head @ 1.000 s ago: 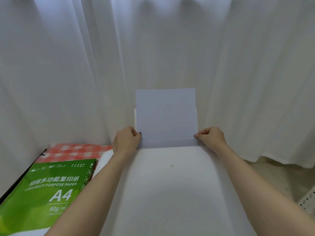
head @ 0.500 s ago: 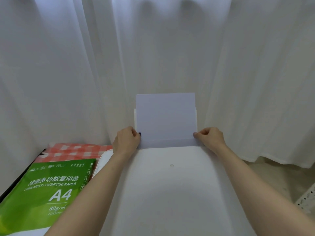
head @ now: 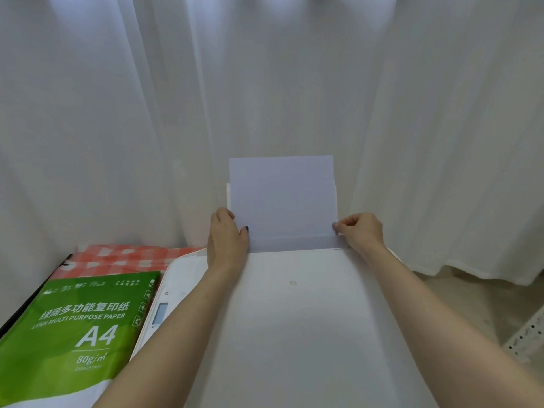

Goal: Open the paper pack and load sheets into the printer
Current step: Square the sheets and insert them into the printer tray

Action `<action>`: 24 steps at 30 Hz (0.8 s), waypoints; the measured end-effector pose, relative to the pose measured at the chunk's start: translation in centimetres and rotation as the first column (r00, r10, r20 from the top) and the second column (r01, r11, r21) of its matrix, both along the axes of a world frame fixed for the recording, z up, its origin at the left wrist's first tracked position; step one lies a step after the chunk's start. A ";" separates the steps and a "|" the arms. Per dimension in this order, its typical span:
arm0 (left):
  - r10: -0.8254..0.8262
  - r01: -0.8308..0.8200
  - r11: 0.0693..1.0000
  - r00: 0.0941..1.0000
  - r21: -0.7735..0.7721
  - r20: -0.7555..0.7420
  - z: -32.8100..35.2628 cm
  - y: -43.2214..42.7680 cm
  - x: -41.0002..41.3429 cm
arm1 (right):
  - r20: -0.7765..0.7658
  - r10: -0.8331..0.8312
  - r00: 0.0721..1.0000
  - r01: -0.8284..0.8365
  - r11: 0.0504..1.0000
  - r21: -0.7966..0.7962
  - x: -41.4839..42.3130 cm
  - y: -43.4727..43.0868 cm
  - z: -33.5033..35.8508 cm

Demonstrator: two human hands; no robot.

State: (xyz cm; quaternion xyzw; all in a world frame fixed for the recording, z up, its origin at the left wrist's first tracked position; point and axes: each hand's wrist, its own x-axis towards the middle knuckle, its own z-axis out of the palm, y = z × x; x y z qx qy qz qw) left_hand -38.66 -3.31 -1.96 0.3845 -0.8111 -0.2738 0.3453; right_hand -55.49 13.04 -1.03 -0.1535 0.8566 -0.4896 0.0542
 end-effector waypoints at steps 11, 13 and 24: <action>0.059 -0.051 0.993 0.995 0.105 -0.082 0.1 0.2 -0.1 | -0.002 -0.034 0.999 0.034 0.999 -0.030 0.0 0.2 -0.2; 0.064 -0.056 0.993 0.995 0.104 -0.076 0.2 -0.1 0.1 | 0.002 -0.037 0.999 0.037 0.998 -0.045 0.0 0.2 -0.2; -0.080 0.078 0.986 0.997 0.149 0.006 -0.3 0.2 3.1 | -0.055 0.050 0.997 -0.047 0.997 0.053 2.5 1.6 0.6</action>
